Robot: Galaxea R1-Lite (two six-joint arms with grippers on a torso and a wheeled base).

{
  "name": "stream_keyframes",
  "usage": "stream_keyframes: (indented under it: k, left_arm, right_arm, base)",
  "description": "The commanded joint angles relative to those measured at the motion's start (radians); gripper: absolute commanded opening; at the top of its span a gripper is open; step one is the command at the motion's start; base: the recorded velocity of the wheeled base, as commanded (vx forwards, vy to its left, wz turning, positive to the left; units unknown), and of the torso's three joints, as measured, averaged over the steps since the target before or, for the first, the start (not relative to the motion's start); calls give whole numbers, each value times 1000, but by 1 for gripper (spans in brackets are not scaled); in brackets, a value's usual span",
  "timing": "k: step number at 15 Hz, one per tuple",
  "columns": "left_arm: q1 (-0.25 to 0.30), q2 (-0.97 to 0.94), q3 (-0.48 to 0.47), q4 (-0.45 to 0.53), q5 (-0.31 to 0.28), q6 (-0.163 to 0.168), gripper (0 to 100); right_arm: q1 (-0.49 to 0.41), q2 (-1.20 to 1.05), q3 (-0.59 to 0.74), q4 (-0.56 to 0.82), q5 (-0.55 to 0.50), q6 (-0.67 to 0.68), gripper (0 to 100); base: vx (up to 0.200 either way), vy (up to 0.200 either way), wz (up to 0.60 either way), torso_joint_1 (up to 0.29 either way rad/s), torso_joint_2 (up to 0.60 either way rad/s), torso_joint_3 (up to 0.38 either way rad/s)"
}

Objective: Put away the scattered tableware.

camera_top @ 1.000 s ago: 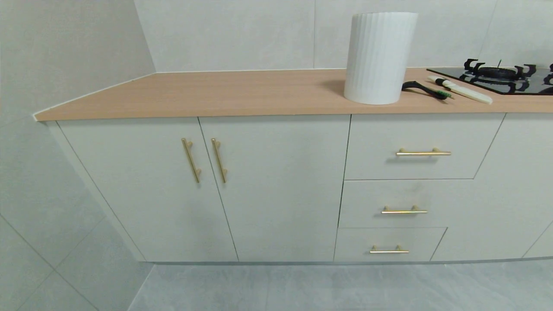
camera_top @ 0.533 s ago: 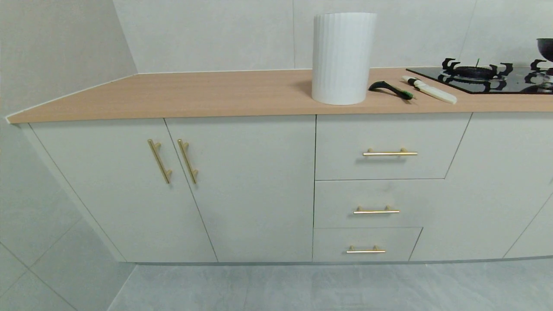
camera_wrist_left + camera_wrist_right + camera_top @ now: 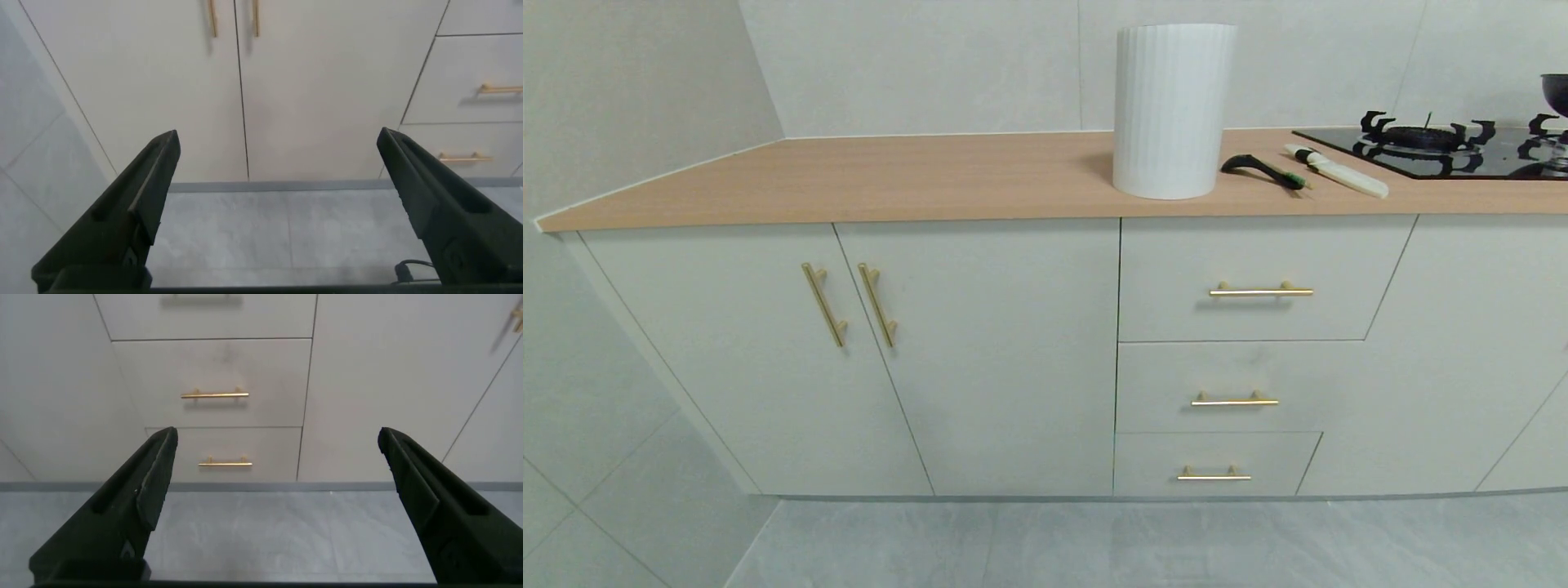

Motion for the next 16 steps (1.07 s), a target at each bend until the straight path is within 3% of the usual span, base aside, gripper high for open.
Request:
stream_keyframes:
  k: [1,8,16]
  left_arm:
    - [0,1,0,0,0,0,100]
    - [0,1,0,0,0,0,100]
    - [0,1,0,0,0,0,100]
  right_arm:
    - [0,1,0,0,0,0,100]
    - [0,1,0,0,0,0,100]
    - [0,1,0,0,0,0,100]
  base:
    - [200,0,0,-2,2,7]
    - [200,0,0,4,2,2]
    - [0,0,-75,-1,0,1]
